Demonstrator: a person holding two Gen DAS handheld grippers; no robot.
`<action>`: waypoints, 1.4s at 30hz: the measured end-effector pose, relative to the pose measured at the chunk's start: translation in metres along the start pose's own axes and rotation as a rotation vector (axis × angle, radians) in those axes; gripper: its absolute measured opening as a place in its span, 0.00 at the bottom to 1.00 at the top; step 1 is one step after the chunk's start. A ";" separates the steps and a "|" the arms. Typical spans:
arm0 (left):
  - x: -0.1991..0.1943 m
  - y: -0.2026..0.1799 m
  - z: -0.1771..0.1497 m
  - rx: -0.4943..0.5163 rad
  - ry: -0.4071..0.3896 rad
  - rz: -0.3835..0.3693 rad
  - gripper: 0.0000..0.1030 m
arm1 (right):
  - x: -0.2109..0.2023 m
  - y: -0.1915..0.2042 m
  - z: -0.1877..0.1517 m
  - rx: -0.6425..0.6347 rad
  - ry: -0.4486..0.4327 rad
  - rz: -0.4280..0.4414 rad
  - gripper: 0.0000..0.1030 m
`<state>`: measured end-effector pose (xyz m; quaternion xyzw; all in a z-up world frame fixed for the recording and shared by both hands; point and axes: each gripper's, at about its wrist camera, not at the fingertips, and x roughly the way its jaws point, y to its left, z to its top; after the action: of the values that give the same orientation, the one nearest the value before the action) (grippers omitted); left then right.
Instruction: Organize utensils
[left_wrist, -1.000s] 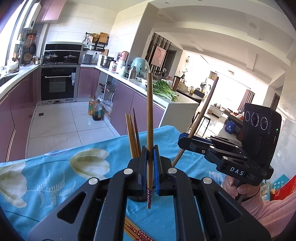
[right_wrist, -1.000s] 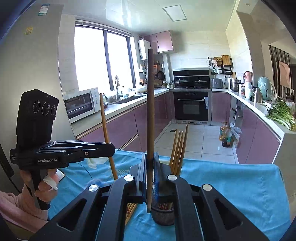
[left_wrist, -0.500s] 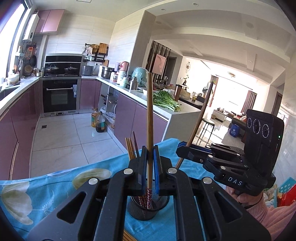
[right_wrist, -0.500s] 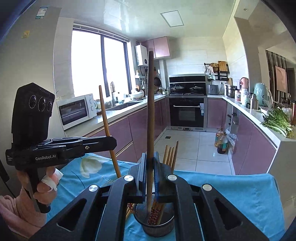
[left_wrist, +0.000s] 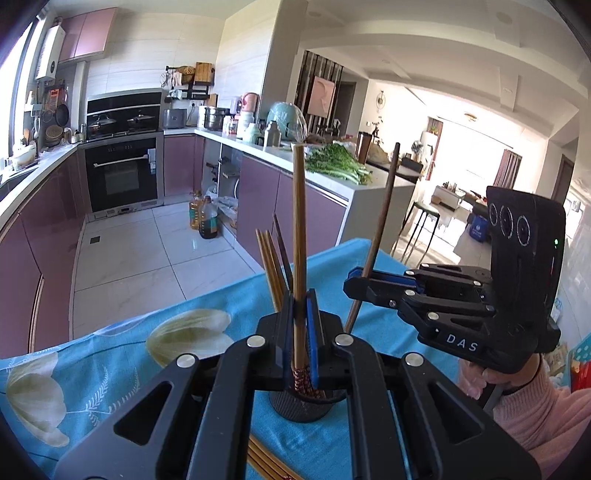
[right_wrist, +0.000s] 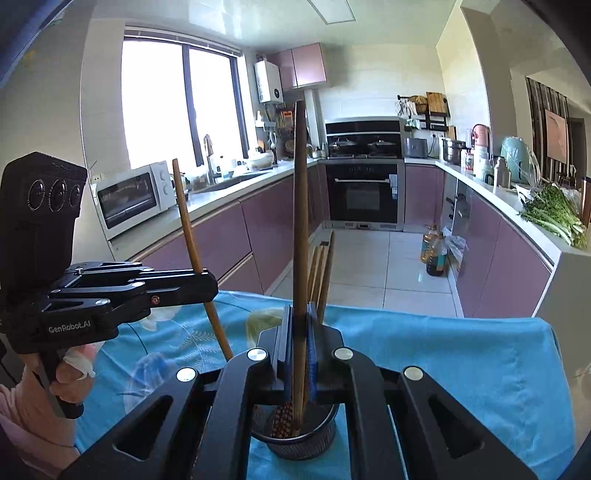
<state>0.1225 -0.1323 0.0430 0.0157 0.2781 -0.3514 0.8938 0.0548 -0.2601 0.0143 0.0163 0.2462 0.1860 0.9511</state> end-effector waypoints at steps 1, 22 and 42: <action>0.003 0.001 -0.001 0.002 0.009 -0.002 0.07 | 0.000 0.000 -0.002 0.002 0.007 0.001 0.06; 0.051 0.026 -0.010 -0.023 0.182 -0.015 0.07 | 0.035 -0.015 -0.011 0.068 0.171 0.023 0.06; 0.074 0.045 -0.017 -0.084 0.195 0.011 0.09 | 0.032 -0.027 -0.001 0.120 0.205 0.105 0.07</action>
<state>0.1872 -0.1403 -0.0166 0.0137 0.3783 -0.3310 0.8644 0.0898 -0.2739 -0.0045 0.0669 0.3517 0.2210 0.9072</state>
